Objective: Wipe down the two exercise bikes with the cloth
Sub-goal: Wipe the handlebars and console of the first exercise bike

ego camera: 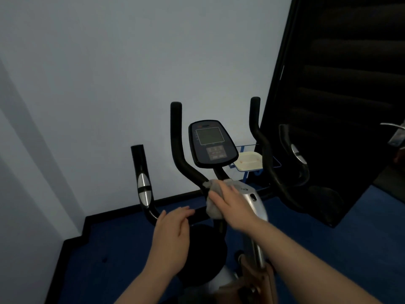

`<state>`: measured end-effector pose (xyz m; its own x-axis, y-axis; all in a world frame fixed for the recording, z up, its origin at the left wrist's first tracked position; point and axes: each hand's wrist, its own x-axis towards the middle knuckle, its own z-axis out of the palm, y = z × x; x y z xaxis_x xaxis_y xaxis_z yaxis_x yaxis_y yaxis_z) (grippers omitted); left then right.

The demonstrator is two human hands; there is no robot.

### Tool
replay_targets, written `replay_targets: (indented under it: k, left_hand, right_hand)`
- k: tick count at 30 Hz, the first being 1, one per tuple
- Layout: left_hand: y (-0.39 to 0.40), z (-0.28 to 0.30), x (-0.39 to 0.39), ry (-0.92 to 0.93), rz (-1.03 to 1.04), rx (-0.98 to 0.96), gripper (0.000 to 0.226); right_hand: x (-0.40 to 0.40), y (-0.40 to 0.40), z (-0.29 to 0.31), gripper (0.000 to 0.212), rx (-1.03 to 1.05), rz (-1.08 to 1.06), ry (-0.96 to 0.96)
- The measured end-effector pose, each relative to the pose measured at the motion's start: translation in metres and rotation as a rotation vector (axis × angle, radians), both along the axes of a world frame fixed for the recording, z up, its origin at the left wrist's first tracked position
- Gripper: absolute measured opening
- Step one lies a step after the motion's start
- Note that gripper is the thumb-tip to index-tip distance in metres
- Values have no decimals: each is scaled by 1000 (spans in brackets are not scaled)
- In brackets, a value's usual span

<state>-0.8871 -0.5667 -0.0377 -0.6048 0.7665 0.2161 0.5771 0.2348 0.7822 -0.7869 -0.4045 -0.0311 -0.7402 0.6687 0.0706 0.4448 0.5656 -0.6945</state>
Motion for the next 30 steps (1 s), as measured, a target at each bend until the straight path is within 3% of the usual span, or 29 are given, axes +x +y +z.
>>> replay_targets:
  k: [4,6,8,10,13,19,23,30]
  left_hand:
    - [1,-2,-2,20,2,7,34]
    - [0,-1,-1,13,8,13,34]
    - [1,-2,-1,19,9,14,34]
    - [2,-3,0,31,9,8,34]
    - [2,-4,-1,29,17,15,34]
    - [1,-2,1,32,22,21,34]
    - [0,0,3,36,32,16,35]
    - [0,1,4,37,59,16,35]
  right_hand:
    - [-8,-20,-10,28,16,-79,222]
    - [4,-42,-18,42,43,-89,305]
    - [10,-41,-17,46,118,-92,261]
    - [4,-23,-10,35,140,-68,150]
    - [-13,-11,0,17,-63,-86,166]
    - [5,-40,-14,48,-34,-72,317]
    - [-24,-15,1,21,-34,-153,230]
    - [-45,-8,11,9,-95,-201,438]
